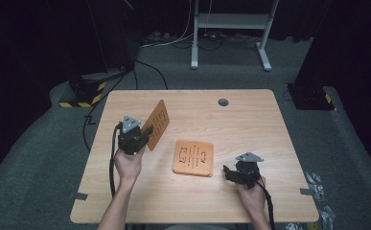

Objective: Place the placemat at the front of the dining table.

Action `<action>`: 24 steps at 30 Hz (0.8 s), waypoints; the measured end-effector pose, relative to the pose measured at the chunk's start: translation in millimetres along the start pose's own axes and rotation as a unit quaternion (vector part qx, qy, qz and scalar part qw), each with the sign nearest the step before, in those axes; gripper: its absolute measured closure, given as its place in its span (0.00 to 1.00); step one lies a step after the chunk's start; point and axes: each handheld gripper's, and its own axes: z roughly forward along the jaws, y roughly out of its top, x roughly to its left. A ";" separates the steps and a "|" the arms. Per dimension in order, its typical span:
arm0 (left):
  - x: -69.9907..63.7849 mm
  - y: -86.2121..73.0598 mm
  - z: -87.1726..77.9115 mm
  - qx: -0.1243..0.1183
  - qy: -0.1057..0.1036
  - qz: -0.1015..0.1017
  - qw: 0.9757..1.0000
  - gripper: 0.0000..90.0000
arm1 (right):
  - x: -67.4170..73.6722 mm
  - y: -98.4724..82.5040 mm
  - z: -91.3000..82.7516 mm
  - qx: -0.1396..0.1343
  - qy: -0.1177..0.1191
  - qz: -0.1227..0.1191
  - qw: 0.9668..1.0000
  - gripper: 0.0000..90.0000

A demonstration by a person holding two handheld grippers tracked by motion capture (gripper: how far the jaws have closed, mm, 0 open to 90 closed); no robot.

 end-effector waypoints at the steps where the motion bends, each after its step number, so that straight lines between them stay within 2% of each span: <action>1: 0.5 -0.2 0.2 0.000 0.002 -0.002 1.000 0.96 | 0.0 0.0 0.0 0.000 0.000 0.000 1.000 0.28; 24: 20.7 -10.4 10.6 0.011 0.056 -0.011 0.998 0.96 | 0.0 0.0 0.0 0.000 0.000 0.000 1.000 0.28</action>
